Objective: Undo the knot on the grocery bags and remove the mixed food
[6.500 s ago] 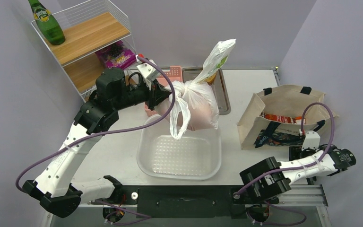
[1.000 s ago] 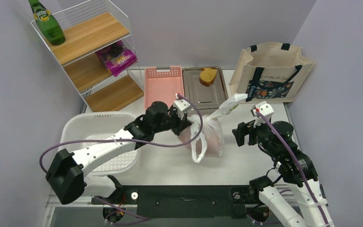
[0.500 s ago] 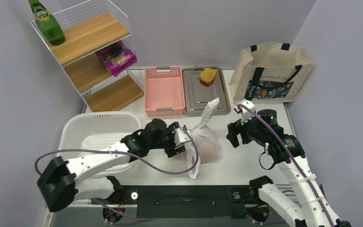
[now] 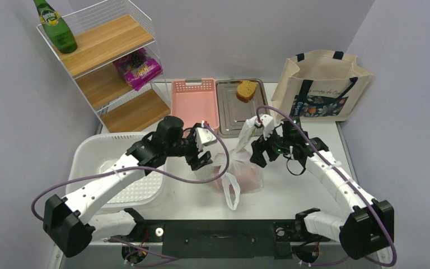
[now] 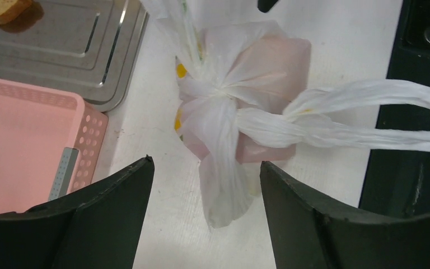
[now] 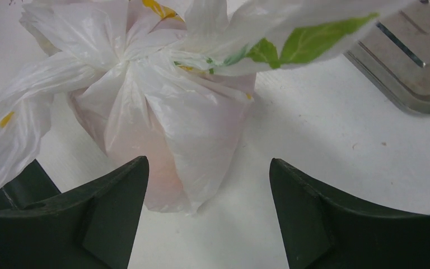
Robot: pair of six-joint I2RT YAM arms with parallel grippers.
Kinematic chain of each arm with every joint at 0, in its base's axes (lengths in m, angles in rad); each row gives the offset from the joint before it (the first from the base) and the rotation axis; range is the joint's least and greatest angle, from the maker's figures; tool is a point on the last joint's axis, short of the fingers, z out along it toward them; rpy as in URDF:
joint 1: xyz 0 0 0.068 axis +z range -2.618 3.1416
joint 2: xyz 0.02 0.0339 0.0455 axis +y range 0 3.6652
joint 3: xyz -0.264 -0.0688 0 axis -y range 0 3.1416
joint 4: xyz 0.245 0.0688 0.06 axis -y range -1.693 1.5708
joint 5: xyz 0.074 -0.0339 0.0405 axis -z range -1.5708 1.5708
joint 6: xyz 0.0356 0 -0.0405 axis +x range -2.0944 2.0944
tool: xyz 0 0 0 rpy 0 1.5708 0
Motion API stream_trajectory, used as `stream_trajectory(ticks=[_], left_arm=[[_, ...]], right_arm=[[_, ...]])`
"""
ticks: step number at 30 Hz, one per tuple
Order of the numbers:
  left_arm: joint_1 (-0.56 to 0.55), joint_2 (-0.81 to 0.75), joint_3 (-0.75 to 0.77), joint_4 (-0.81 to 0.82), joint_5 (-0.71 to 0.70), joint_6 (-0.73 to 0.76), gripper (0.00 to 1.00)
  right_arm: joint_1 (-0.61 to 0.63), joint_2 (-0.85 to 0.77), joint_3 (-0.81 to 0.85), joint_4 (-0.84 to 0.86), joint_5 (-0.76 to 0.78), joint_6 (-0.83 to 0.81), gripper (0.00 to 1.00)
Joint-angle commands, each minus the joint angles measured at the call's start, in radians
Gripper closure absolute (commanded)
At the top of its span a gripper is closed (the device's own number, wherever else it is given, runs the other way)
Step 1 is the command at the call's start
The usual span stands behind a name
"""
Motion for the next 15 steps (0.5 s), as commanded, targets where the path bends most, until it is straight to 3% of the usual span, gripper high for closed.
stream_trajectory(ticks=[1,6,12,15], left_arm=[[0.080,0.093,0.055,0.070,0.134,-0.068,0.33],[0.092,0.242,0.110,0.038,0.211,-0.085,0.35],[0.143,0.331,0.039,0.229,0.251,-0.229,0.39],[0.156,0.383,0.005,0.282,0.273,-0.254,0.43]], right_arm=[[0.040,0.063,0.006,0.164,-0.081,-0.116,0.25],[0.102,0.118,-0.026,0.266,-0.071,-0.128,0.19],[0.106,0.186,-0.084,0.321,-0.040,-0.119,0.16],[0.108,0.201,-0.110,0.349,-0.012,-0.094,0.20]])
